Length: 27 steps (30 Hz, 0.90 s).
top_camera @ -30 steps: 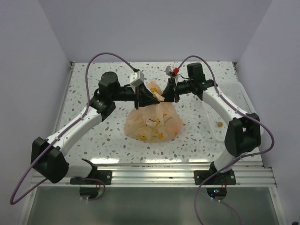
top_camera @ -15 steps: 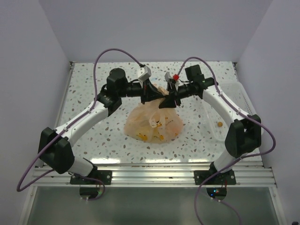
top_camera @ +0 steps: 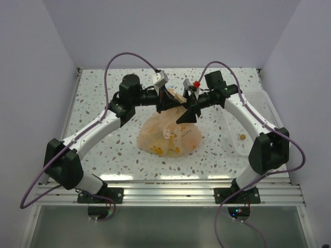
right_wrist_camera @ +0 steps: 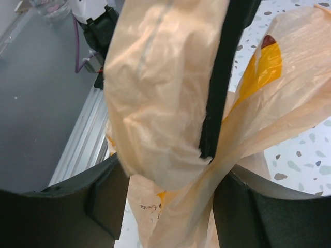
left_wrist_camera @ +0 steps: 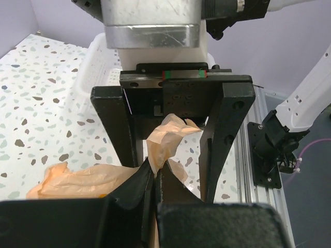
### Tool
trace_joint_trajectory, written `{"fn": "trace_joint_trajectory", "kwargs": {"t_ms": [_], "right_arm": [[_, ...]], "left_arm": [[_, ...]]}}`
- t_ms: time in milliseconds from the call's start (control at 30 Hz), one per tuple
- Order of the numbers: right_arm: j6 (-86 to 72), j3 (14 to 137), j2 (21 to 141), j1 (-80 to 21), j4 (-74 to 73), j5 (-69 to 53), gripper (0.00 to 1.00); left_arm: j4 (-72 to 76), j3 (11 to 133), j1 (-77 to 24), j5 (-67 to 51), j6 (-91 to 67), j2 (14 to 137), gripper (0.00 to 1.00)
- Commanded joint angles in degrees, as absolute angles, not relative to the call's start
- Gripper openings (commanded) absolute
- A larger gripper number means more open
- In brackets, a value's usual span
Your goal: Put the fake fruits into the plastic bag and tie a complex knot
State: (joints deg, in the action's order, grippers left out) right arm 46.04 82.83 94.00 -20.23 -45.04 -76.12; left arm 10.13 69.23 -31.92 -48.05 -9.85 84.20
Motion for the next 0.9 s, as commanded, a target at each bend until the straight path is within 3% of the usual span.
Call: {"fn": "trace_joint_trajectory", "kwargs": {"t_ms": [0, 133, 367, 467, 533, 567, 600, 733, 867], "right_arm": [[36.51, 83.25, 91.67, -20.74, -35.8, -78.84, 0.62], [15.16, 77.88, 90.62, -20.74, -15.41, -76.91, 0.61], [13.71, 77.61, 90.79, -21.18, -13.18, -76.73, 0.48], [11.69, 76.64, 90.44, -21.36, -10.64, -76.64, 0.39], [10.73, 75.94, 90.27, -21.53, -9.5, -76.46, 0.26], [11.24, 76.2, 90.7, -21.53, -10.28, -77.07, 0.16], [11.95, 76.2, 90.7, -21.53, -10.28, -77.25, 0.14], [16.6, 77.25, 91.23, -21.45, -16.16, -77.78, 0.08], [20.03, 77.7, 91.76, -21.45, -19.6, -77.87, 0.07]], "left_arm": [[11.95, 70.84, -32.34, -47.2, -9.84, 84.73, 0.0], [13.88, 70.66, -32.78, -47.37, -11.07, 84.73, 0.0], [13.71, 70.49, -33.49, -46.67, -11.25, 84.99, 0.0], [13.45, 70.14, -33.92, -46.06, -10.99, 85.08, 0.0], [13.71, 70.05, -34.1, -46.32, -11.25, 84.9, 0.0], [13.45, 70.4, -34.01, -46.49, -11.25, 84.29, 0.06], [13.45, 70.4, -34.01, -46.49, -10.9, 84.29, 0.06], [12.74, 70.75, -33.31, -47.63, -10.81, 81.22, 0.33], [14.15, 70.31, -30.16, -50.35, -14.58, 78.23, 0.49]]}}
